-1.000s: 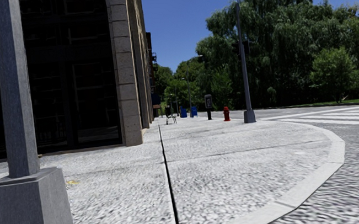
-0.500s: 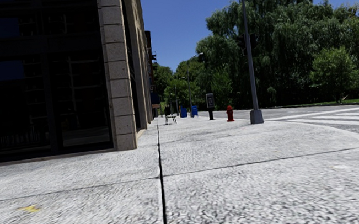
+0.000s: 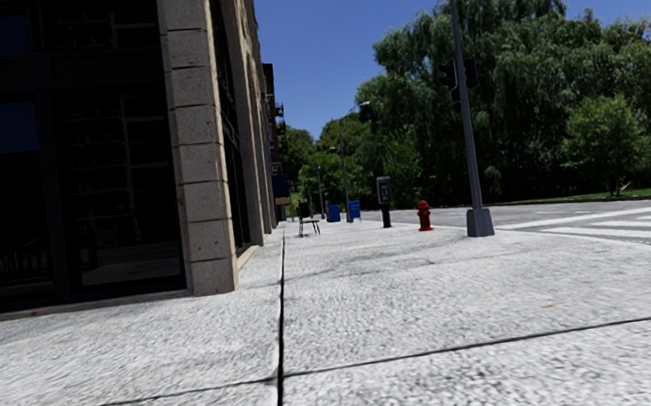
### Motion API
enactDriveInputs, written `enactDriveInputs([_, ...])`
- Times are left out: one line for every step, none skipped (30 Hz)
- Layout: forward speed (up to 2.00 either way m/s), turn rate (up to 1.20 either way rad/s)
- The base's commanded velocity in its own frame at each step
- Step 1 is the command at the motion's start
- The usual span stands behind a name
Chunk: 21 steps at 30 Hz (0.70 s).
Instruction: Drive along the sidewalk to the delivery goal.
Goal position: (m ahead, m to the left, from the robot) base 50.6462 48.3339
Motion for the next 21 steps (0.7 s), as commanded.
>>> enactDriveInputs([1.48, 0.0])
enactDriveInputs([1.48, 0.0])
enactDriveInputs([1.48, 0.0])
enactDriveInputs([1.48, 0.0])
enactDriveInputs([1.48, 0.0])
enactDriveInputs([1.48, 0.0])
enactDriveInputs([1.48, 0.0])
enactDriveInputs([1.48, 0.0])
enactDriveInputs([1.48, 0.0])
enactDriveInputs([1.48, 0.0])
enactDriveInputs([1.48, 0.0])
enactDriveInputs([1.48, 0.0])
enactDriveInputs([1.48, 0.0])
enactDriveInputs([1.48, 0.0])
enactDriveInputs([1.49, 0.0])
enactDriveInputs([1.49, 0.0])
enactDriveInputs([1.49, 0.0])
enactDriveInputs([1.5, 0.0])
enactDriveInputs([1.5, 0.0])
enactDriveInputs([1.5, 0.0])
enactDriveInputs([1.5, 0.0])
